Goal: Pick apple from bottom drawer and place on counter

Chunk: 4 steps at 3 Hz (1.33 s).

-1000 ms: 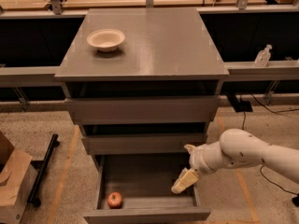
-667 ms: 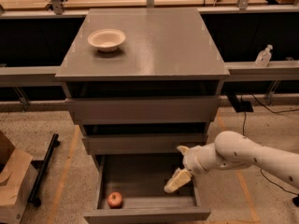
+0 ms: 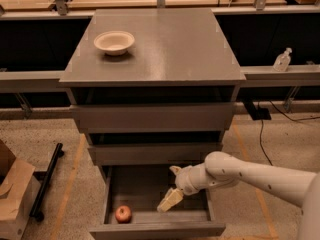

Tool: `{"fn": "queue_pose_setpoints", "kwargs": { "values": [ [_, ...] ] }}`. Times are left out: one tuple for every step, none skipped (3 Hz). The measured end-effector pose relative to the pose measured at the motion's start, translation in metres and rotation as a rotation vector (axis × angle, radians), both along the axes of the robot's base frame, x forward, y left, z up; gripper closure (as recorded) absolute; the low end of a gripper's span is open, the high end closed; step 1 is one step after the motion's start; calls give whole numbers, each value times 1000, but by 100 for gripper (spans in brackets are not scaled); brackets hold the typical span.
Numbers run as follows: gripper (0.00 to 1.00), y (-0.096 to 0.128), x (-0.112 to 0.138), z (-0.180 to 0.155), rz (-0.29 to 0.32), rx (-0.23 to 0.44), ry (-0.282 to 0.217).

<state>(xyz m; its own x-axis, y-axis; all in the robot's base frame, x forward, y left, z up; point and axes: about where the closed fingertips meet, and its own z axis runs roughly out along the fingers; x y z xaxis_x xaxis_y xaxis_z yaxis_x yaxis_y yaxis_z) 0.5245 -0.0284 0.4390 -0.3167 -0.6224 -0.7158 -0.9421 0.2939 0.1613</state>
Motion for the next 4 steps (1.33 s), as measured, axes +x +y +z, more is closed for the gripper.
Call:
{"fn": "queue_pose_setpoints", "kwargs": {
  "values": [
    [0, 27, 11, -38, 12, 11, 19],
    [0, 31, 10, -44, 14, 15, 27],
    [0, 36, 9, -51, 32, 27, 51],
    [0, 58, 21, -74, 48, 82, 65]
  ]
}}
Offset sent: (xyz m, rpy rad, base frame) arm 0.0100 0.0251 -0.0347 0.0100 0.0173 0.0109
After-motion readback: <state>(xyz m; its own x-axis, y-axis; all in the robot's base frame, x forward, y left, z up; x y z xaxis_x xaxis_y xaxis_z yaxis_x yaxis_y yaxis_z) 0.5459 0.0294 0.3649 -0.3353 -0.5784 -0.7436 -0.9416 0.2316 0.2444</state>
